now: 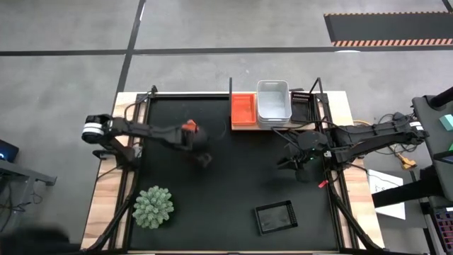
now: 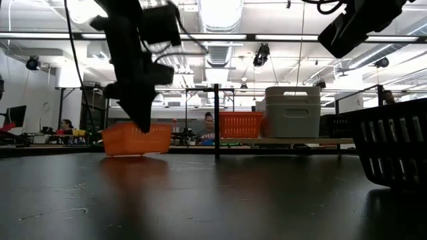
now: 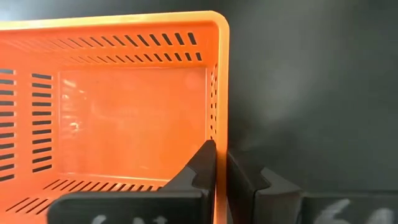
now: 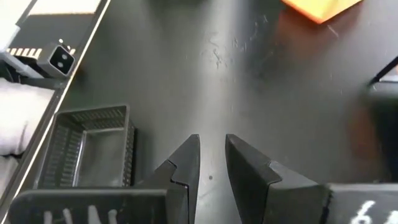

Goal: Stack baskets on shelf by color
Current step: Stack the orange bin on top of the orange bin on the shelf

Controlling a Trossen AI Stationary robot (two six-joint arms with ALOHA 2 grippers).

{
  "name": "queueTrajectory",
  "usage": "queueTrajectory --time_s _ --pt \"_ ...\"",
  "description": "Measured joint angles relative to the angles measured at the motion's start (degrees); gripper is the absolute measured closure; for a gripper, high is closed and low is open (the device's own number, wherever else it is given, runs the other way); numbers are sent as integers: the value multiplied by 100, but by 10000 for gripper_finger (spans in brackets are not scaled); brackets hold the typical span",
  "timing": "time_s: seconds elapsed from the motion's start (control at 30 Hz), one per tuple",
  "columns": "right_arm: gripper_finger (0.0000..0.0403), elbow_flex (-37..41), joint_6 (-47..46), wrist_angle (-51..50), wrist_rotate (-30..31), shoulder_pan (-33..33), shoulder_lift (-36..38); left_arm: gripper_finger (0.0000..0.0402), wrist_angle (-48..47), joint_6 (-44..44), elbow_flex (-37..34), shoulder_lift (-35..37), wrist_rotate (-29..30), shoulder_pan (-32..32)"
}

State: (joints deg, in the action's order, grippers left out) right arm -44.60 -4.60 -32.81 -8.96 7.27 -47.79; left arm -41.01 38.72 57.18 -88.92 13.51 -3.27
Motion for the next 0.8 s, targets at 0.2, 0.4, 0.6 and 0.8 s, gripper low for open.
queueTrajectory --time_s 0.2,0.4,0.6,0.8 --pt "335 0 18 222 0 2 0 399 786 582 62 1 46 1054" --pt "335 2 57 296 -1 2 0 399 1768 538 71 -73 198 1405" --pt "335 4 55 349 -1 28 0 399 2375 128 238 -669 220 1430" --pt "335 4 35 354 -3 37 -45 399 2449 -285 793 -1367 194 1425"
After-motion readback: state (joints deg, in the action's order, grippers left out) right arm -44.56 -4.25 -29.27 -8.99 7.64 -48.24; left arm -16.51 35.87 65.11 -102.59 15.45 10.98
